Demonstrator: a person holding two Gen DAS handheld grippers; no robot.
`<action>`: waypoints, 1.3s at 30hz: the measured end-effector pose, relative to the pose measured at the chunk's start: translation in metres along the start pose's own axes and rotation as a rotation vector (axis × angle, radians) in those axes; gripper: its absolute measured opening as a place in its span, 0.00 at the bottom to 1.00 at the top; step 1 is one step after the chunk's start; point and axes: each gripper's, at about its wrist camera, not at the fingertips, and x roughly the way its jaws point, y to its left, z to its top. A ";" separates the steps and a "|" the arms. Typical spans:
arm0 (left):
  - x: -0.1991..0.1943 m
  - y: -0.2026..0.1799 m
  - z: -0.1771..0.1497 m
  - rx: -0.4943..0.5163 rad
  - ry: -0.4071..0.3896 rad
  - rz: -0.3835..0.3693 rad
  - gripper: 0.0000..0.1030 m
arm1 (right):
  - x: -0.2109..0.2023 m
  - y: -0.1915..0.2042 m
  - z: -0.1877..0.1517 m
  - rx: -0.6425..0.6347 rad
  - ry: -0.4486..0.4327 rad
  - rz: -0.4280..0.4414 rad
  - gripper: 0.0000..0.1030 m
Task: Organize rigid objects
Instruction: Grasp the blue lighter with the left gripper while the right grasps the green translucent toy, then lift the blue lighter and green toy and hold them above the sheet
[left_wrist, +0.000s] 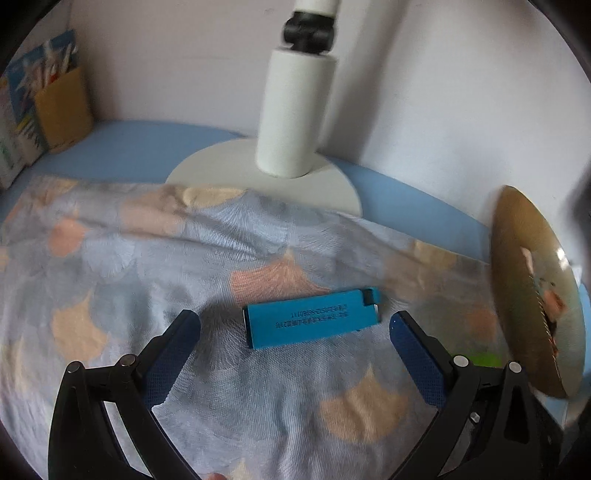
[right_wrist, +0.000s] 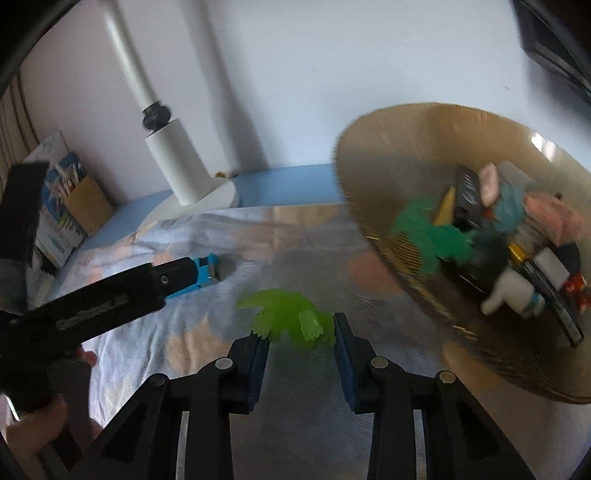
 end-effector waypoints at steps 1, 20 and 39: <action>0.002 -0.002 0.000 0.003 -0.012 0.012 0.99 | -0.001 -0.003 -0.001 0.010 -0.003 0.006 0.32; 0.024 -0.036 -0.006 0.101 -0.028 0.165 1.00 | -0.002 -0.008 -0.003 0.030 -0.008 0.017 0.32; 0.016 -0.034 -0.001 0.045 -0.072 0.168 0.81 | -0.004 -0.013 -0.003 0.051 -0.012 0.040 0.32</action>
